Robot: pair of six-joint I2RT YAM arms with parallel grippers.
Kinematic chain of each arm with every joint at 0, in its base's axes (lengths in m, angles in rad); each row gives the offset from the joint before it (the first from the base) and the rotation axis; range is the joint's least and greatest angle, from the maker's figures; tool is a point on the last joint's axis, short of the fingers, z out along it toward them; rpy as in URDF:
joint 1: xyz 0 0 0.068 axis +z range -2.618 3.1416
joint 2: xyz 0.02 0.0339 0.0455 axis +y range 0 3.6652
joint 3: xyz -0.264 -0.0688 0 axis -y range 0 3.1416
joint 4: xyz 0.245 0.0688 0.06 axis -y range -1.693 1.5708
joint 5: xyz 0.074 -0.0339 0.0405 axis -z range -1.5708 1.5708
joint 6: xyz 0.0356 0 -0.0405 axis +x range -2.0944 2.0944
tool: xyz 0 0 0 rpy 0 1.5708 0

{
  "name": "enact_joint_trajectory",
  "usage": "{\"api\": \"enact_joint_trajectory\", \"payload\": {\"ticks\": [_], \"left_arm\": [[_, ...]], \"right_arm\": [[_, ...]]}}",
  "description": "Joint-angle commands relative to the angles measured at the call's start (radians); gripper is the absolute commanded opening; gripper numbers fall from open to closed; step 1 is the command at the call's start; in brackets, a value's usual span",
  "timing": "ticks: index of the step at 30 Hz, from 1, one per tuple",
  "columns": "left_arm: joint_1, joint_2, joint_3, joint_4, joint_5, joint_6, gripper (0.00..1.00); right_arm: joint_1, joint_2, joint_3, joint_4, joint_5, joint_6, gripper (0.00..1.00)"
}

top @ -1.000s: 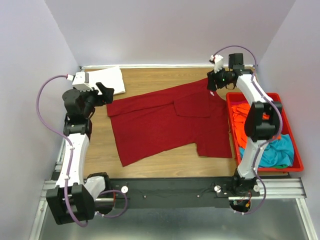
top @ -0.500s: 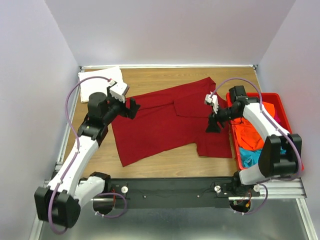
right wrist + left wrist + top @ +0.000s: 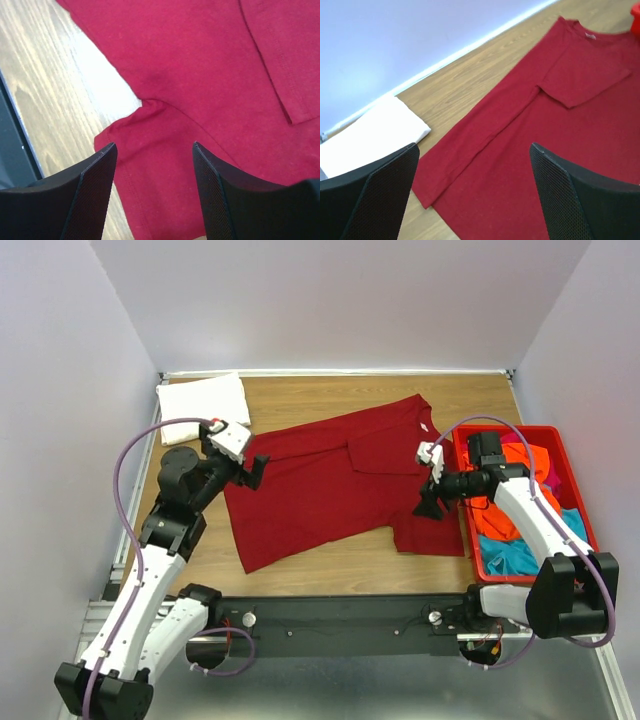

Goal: Fold and stack the t-shirts
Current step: Fold the tshirt

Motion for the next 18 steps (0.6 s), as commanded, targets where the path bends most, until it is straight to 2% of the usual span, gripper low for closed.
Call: {"api": "enact_joint_trajectory", "payload": {"ticks": [1,5,8,14,18], "left_arm": [[-0.054,-0.021,0.006,-0.101,-0.031,0.140,0.98],[-0.141,-0.049,-0.011,-0.214,-0.078,0.293,0.98],[-0.175,-0.075,-0.038,-0.246,-0.133,0.335,0.98],[-0.213,-0.101,-0.061,-0.322,-0.104,0.407,0.98],[-0.271,-0.094,-0.077,-0.385,-0.144,0.433,0.96]], "right_arm": [[-0.007,-0.014,-0.016,0.047,0.014,0.029,0.69],[-0.007,-0.019,-0.019,0.047,0.022,0.027,0.69],[-0.009,-0.019,-0.017,0.048,0.019,0.029,0.69],[-0.007,-0.016,-0.019,0.048,0.014,0.033,0.69],[-0.007,-0.010,-0.017,0.047,0.012,0.033,0.69]]}}
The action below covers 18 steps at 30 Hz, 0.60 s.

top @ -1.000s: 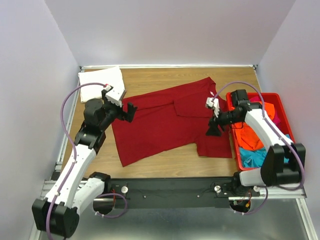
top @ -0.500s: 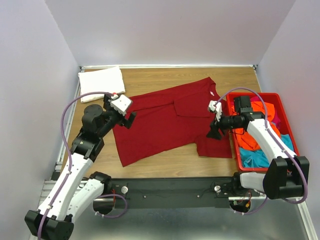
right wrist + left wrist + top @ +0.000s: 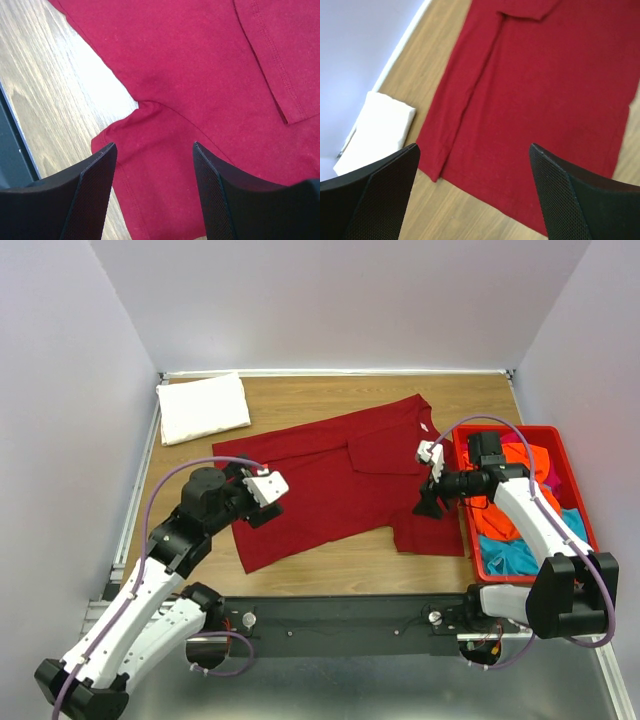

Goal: Fold and stack the t-shirts
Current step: Fold the tshirt

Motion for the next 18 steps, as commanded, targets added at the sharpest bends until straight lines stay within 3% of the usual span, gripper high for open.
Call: {"api": "enact_joint_trajectory", "payload": {"ticks": [1,11,18], "left_arm": [[-0.065,-0.002,-0.033,-0.103,-0.053,0.068,0.95],[-0.160,0.010,-0.077,-0.140,-0.150,0.047,0.89],[-0.295,0.095,-0.056,-0.137,-0.245,0.013,0.86]], "right_arm": [[-0.005,-0.006,-0.015,0.019,0.008,0.011,0.69],[-0.007,0.003,-0.017,0.019,0.009,0.013,0.69],[-0.005,0.000,-0.015,0.020,0.017,0.018,0.69]]}}
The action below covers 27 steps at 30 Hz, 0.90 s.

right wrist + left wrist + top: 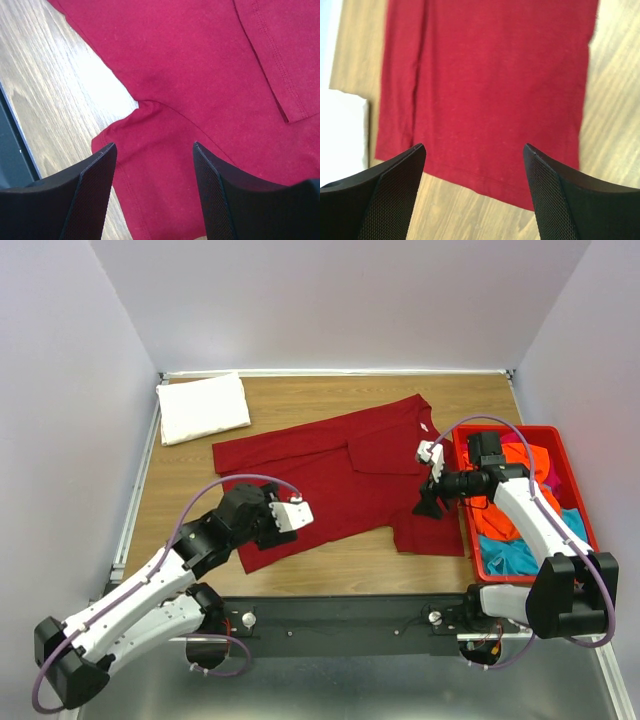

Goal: Fold and stack the t-shirts
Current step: Fold the tshirt

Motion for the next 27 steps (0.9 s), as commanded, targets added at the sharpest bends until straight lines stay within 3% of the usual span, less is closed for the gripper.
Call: {"api": "enact_joint_trajectory", "payload": {"ticks": [1,14,22,27], "left_arm": [[-0.072,0.049,0.024,-0.015,-0.072,-0.030,0.86],[-0.272,0.222,0.152,-0.060,-0.176,-0.210,0.85],[-0.281,0.227,0.230,-0.038,-0.256,-0.329,0.86],[-0.269,0.201,0.290,0.006,-0.441,-0.372,0.89]], "right_arm": [[-0.007,0.000,-0.012,0.019,0.019,0.010,0.69],[-0.005,0.012,-0.010,0.026,0.039,0.021,0.70],[-0.005,0.016,-0.010,0.031,0.051,0.027,0.70],[-0.014,0.009,-0.009,0.051,0.080,0.061,0.70]]}}
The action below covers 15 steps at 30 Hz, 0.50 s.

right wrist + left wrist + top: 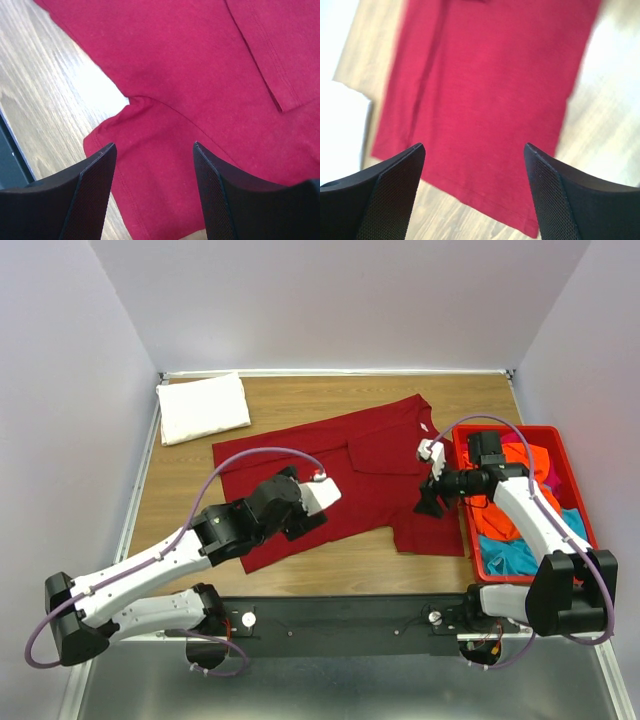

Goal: Fold and stack the t-shirts
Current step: Fold the tshirt

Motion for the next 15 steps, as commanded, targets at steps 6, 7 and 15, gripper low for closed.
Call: {"api": "enact_joint_trajectory", "payload": {"ticks": [6,7,15], "left_arm": [[0.168,-0.014,0.202,0.096,-0.066,-0.162,0.90],[0.184,-0.014,0.210,0.097,-0.038,-0.193,0.90],[0.310,-0.075,0.092,0.088,0.164,-0.575,0.91]], "right_arm": [[-0.047,-0.015,-0.006,0.063,0.066,0.090,0.70],[-0.051,-0.016,-0.007,0.066,0.071,0.093,0.70],[-0.062,-0.033,-0.010,0.081,0.083,0.112,0.70]]}}
